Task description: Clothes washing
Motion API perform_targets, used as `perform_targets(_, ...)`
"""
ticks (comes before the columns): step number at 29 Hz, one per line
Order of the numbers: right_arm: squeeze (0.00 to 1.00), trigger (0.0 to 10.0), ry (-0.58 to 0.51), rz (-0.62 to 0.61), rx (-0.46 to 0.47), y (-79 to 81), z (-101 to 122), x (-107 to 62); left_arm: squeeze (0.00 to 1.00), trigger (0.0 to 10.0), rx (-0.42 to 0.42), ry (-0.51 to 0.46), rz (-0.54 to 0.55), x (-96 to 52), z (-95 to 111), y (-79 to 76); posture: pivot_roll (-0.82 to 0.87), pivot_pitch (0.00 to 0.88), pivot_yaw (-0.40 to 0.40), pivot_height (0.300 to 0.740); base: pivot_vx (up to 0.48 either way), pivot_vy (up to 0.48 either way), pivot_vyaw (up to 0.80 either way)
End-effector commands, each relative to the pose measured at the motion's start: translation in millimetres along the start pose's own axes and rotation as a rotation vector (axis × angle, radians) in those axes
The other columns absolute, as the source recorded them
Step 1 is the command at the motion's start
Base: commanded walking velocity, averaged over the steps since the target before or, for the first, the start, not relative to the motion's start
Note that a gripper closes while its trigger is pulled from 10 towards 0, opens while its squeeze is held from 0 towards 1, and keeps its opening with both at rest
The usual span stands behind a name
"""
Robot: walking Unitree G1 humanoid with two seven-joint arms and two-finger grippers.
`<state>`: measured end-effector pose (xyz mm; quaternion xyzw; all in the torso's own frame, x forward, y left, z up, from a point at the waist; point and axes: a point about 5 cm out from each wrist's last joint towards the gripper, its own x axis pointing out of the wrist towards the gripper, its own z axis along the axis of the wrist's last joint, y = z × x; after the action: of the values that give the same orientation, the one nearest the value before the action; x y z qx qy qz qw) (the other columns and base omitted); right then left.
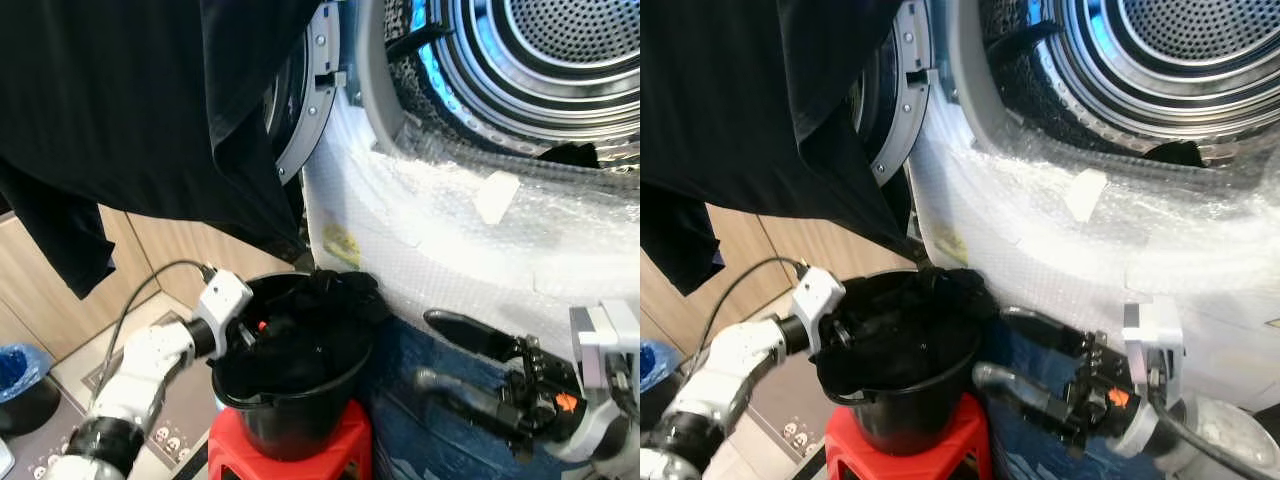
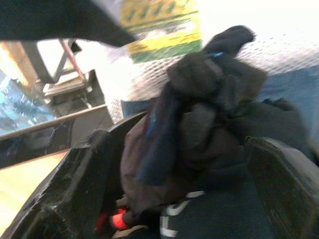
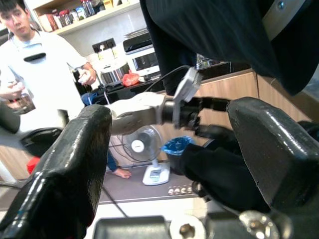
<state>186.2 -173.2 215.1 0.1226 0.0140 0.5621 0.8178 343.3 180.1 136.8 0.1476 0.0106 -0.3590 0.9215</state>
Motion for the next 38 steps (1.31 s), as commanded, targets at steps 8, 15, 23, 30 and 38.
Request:
perform_targets(8,0.0,10.0,0.01,0.053,0.012,27.5,10.6,0.5,0.0,10.0,0.022,0.01,-0.077,12.0,15.6,17.7,-0.18,0.308,0.06,0.74,0.0,0.0,0.0)
perform_targets(15,0.0,10.0,-0.011,0.038,0.033,40.9,12.5,-0.2,0.0,10.0,0.109,-0.001,-0.18,29.3,41.0,20.2,-0.2,0.351,0.074,0.74,0.0,0.0,0.0)
perform_targets(23,0.0,10.0,-0.056,0.021,0.023,47.9,17.4,1.3,0.0,3.4,0.134,0.017,-0.277,31.3,51.6,24.0,-0.21,0.358,0.091,0.74,0.0,0.0,0.0)
perform_targets(30,0.0,10.0,-0.069,-0.003,0.025,50.4,21.1,0.2,0.0,0.0,0.132,0.013,-0.337,31.3,53.9,23.6,-0.21,0.348,0.098,0.74,0.0,0.0,0.0)
perform_targets(38,0.0,10.0,-0.075,-0.003,0.026,49.8,22.0,1.2,0.0,0.0,0.15,-0.032,-0.346,34.6,60.8,21.7,-0.2,0.339,0.098,0.74,0.0,0.0,0.0)
